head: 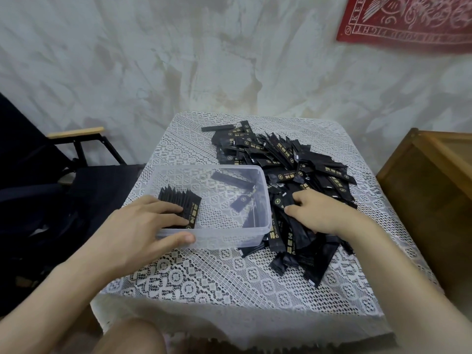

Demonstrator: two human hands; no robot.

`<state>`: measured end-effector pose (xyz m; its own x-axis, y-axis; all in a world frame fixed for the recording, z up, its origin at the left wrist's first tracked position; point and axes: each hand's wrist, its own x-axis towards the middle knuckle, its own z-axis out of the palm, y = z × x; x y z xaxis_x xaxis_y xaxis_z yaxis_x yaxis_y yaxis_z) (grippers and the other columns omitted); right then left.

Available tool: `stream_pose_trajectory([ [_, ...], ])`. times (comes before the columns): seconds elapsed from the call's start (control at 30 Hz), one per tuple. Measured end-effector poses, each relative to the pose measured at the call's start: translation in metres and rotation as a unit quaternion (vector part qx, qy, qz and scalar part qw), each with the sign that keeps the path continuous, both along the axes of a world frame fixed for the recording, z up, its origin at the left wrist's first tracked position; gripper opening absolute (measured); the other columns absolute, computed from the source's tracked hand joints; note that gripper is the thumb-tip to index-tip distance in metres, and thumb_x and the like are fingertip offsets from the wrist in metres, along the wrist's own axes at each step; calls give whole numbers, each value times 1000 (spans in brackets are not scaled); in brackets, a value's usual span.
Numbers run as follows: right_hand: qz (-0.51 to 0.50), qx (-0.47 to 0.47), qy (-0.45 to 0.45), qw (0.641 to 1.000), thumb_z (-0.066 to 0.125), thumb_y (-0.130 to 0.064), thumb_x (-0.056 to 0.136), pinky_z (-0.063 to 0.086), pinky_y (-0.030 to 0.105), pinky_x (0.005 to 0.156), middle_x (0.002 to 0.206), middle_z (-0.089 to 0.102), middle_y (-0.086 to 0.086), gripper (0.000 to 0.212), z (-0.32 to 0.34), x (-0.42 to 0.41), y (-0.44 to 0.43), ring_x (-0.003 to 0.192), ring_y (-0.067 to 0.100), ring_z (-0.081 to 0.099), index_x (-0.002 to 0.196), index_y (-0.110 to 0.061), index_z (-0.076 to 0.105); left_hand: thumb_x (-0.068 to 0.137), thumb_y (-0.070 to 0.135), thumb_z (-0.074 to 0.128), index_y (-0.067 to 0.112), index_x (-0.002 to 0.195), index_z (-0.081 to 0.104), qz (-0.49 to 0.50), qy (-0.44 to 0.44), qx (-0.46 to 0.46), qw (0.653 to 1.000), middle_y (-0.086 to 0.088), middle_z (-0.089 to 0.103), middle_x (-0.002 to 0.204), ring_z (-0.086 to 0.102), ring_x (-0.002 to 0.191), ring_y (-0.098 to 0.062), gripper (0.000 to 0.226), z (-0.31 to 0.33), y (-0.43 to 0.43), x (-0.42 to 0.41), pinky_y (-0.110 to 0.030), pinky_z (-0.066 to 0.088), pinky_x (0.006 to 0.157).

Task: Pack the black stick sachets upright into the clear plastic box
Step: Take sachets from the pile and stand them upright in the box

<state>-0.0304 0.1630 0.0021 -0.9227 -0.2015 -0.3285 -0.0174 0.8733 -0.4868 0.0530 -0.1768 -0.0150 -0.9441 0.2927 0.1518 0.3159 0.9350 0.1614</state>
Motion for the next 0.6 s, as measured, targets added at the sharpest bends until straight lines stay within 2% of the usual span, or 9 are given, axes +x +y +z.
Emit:
stream_pose_trajectory([
  [0.1,13,18,-10,1000,47,-38,102,44,33,69,81,55,3,34,-2,2,-5,67,19,53,96,-5,54,83,92,19,45,118,70,0,-3,-4,1000,24,60,132,47,120,-4,78,0,0,0,-36,53,88],
  [0.23,6,49,7,999,52,-44,99,40,33,68,77,55,1,37,-3,3,-5,81,27,58,76,-15,47,82,93,15,46,119,69,4,-9,-11,1000,25,58,133,46,121,-3,81,1,2,0,-35,52,90],
  [0.33,-21,25,20,999,58,-40,98,39,32,66,68,58,1,39,11,5,5,74,25,58,72,-12,54,82,92,16,47,119,70,4,-5,-10,1000,26,59,133,45,119,-2,80,0,1,0,-34,52,89],
  [0.47,-37,-41,69,996,51,-36,104,33,31,59,63,56,0,38,62,18,7,63,20,52,76,-12,59,81,93,16,47,119,70,4,-3,-7,1000,27,59,132,42,116,1,80,-1,1,0,-32,51,89],
  [0.53,-15,-81,83,993,48,-38,105,34,31,59,64,57,-1,39,89,30,-11,59,17,51,77,-15,60,81,93,15,46,118,70,3,-1,-5,1000,26,59,132,41,114,1,81,-1,1,0,-28,48,89],
  [0.6,41,-80,87,992,44,-39,107,32,29,55,66,57,-2,38,103,37,-44,56,13,47,82,-15,60,81,94,14,46,118,70,5,-1,-6,1000,25,59,132,43,116,0,83,-1,1,0,-27,46,90],
])
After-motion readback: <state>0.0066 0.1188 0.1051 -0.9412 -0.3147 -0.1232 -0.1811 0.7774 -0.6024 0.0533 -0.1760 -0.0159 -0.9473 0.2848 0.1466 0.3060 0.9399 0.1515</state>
